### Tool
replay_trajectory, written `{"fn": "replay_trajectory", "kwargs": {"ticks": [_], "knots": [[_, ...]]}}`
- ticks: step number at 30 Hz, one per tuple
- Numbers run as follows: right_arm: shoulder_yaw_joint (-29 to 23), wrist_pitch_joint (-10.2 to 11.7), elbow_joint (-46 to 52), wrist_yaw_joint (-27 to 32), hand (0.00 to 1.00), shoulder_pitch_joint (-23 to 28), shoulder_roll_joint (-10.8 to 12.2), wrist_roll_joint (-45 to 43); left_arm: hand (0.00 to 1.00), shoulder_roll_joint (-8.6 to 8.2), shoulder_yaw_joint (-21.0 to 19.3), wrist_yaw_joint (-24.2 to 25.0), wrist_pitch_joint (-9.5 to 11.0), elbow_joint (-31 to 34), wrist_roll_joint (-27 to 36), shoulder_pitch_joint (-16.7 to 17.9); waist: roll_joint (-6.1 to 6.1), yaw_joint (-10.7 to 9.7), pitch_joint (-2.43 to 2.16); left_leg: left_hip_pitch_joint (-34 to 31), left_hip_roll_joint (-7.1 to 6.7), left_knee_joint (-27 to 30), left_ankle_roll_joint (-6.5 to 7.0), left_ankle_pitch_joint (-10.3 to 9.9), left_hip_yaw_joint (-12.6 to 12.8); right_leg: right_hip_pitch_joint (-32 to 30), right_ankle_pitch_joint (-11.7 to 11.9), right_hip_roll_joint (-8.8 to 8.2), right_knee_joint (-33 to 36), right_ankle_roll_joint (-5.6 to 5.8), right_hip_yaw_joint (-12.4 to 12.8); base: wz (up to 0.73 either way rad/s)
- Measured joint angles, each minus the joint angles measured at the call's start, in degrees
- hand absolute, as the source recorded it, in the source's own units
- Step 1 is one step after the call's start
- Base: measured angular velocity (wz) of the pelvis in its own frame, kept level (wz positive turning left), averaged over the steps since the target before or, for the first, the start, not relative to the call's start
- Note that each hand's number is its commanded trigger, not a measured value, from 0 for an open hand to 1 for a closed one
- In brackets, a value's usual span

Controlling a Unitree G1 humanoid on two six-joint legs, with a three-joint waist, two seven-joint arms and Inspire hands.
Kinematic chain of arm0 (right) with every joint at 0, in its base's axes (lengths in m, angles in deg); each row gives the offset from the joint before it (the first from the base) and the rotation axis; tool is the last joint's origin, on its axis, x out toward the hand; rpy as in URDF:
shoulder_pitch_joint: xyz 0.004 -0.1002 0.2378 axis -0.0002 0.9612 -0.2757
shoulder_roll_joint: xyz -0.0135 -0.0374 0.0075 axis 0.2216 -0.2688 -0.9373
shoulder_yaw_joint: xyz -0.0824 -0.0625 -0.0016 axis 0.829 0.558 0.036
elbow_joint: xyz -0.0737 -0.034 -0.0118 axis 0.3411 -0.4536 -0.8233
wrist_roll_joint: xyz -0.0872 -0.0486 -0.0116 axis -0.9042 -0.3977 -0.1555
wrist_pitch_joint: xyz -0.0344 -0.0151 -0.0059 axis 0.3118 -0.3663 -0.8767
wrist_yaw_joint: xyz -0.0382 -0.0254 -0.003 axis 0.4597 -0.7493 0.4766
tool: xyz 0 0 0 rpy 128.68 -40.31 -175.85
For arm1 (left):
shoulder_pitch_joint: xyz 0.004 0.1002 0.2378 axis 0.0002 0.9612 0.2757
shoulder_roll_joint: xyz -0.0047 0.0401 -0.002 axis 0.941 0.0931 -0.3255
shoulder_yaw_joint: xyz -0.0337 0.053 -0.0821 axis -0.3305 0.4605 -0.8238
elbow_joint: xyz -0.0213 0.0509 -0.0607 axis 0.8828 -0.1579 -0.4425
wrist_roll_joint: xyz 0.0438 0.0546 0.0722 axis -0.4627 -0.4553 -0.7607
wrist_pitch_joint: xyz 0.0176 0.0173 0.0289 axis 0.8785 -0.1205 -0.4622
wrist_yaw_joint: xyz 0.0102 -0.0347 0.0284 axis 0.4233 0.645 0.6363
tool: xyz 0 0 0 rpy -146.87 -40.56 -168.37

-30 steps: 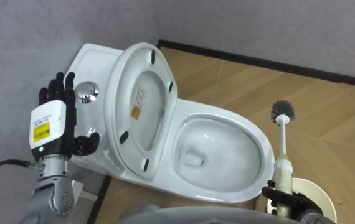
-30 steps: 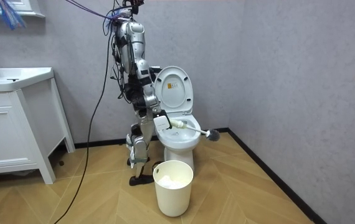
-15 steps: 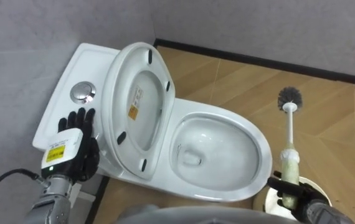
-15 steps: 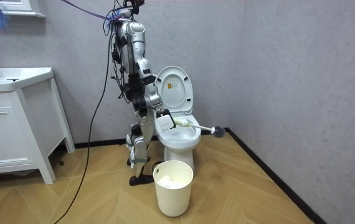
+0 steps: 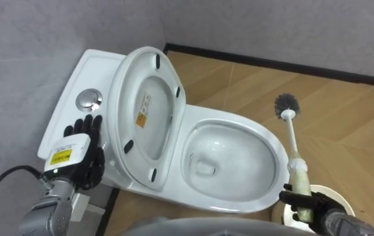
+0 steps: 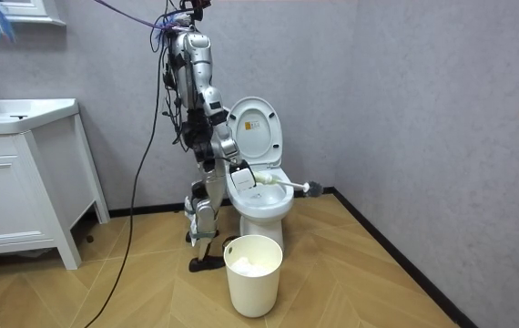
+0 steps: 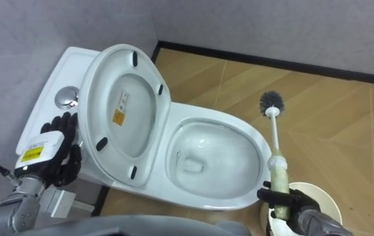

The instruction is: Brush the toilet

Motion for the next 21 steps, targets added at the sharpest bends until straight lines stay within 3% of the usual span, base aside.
{"fn": "replay_trajectory", "kwargs": {"ticks": [7, 10, 16, 21], "knots": [[1.43, -1.28, 0.07, -0.34, 1.0, -1.07, -0.03, 0.28, 0.0, 1.06, 0.84, 4.47, -2.99, 3.85, -0.06, 0.14, -0.05, -0.22, 0.0, -0.03, -0.4, 0.0, 0.28, 0.19, 0.0, 0.17, -0.24, -0.54, 0.13, 0.29, -0.66, 0.03], [1.4, -2.45, 0.18, -0.6, 1.0, -1.19, -0.06, 0.29, 0.0, 2.78, 1.44, 6.41, -4.0, 5.74, -0.3, 0.38, -0.17, -0.36, 0.02, -0.1, -0.55, 0.0, 0.34, 0.22, 0.25, 0.18, -0.34, -0.77, 0.2, 0.44, -0.88, 0.04], [1.33, -3.59, 0.02, -0.58, 1.0, -1.18, -0.26, 0.28, 0.0, 3.28, 1.4, 9.67, -6.45, 9.13, -2.79, 0.97, -0.64, -0.61, 0.14, -0.27, -0.57, 0.03, 0.35, 0.22, 0.27, 0.18, -0.45, -0.79, 0.07, 0.47, -1.13, 0.0], [1.39, -3.38, 0.12, -0.49, 1.0, -1.26, -0.67, 0.17, 0.0, 6.44, 1.86, 13.39, -6.85, 11.39, -2.72, 0.84, 0.11, -1.6, 0.25, -0.84, -0.6, 0.07, 0.35, 0.22, 0.27, -0.07, -0.45, -0.81, -0.15, 0.48, -1.43, 0.05]]}}
